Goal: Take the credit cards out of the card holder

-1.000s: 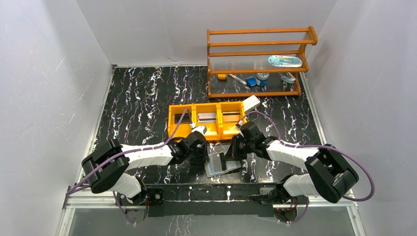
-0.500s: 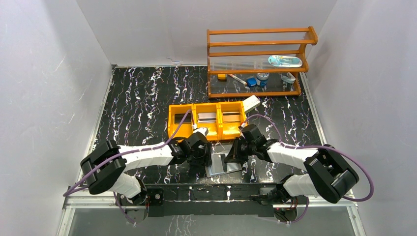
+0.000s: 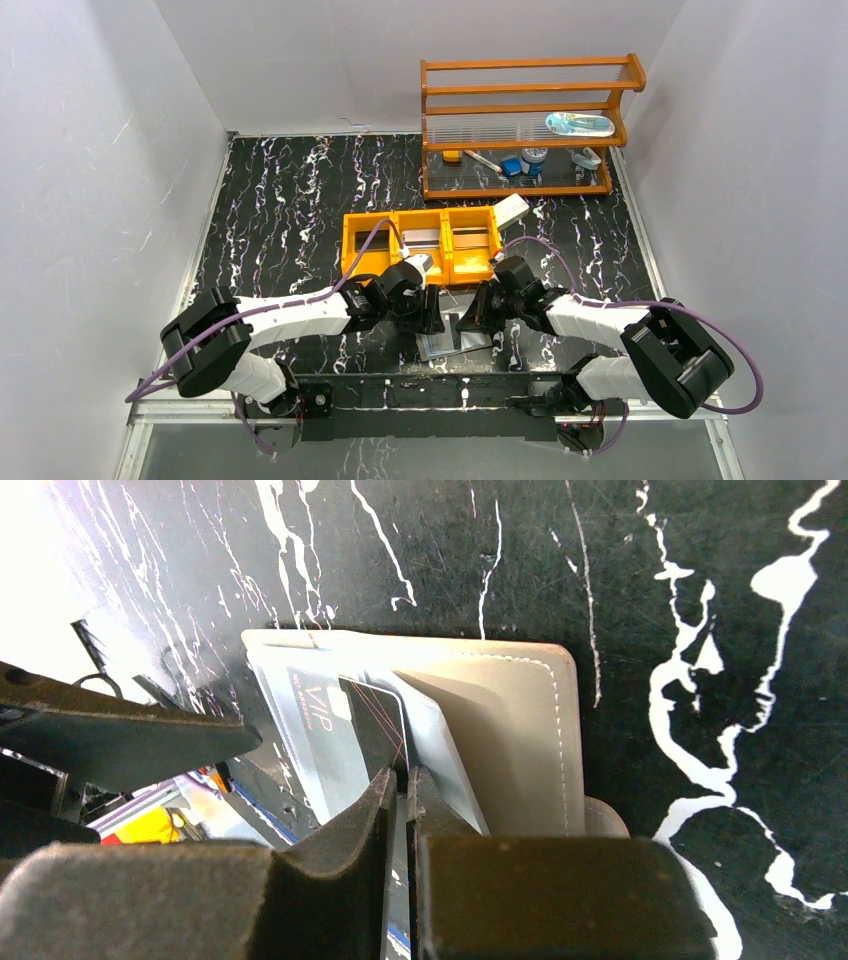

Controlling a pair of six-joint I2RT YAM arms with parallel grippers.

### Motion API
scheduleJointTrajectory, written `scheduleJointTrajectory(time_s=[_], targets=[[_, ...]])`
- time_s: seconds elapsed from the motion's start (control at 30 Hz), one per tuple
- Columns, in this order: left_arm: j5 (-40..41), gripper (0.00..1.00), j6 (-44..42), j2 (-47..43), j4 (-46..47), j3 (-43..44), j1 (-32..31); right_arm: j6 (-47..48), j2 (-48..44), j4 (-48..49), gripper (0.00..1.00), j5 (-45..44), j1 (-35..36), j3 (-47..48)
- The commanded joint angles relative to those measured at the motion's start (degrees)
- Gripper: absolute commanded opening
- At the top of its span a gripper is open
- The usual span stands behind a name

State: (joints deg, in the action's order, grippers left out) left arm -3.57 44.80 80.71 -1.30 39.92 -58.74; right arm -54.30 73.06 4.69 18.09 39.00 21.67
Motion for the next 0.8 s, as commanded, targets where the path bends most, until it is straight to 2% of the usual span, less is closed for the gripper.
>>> scheduleJointTrajectory(time_s=[0.0, 0.17, 0.33, 0.5, 0.57, 0.7, 0.77], targets=[[-4.7, 0.47, 0.6, -0.1, 6.5, 0.5, -0.1, -0.1, -0.5, -0.4, 0.14, -1.7, -0.1, -0.9], [-5.0, 0.42, 0.8, 2.0, 7.1, 0.2, -0.1, -0.1, -0.4, 0.0, 0.14, -1.5, -0.1, -1.0], [-3.7, 0.30, 2.3, 5.8, 6.7, -1.7, -0.1, -0.2, -0.5, 0.4, 0.14, -1.5, -0.1, -1.1], [-3.7, 0.22, 3.0, 8.4, 6.6, -3.5, -0.1, 0.1, 0.2, 1.3, 0.15, -0.5, -0.1, -1.0], [-3.3, 0.20, 3.3, 8.4, 6.3, -4.3, -0.1, -0.5, 0.2, 3.0, 0.18, 0.4, -0.1, -1.2], [-2.5, 0.19, 3.8, 7.9, 5.6, -6.1, -0.1, -2.1, -0.2, 7.1, 0.31, 2.4, -0.2, -4.1], [-2.3, 0.18, 3.9, 7.7, 5.4, -6.7, -0.2, -2.8, -0.3, 9.4, 0.34, 3.3, -0.2, -5.1]])
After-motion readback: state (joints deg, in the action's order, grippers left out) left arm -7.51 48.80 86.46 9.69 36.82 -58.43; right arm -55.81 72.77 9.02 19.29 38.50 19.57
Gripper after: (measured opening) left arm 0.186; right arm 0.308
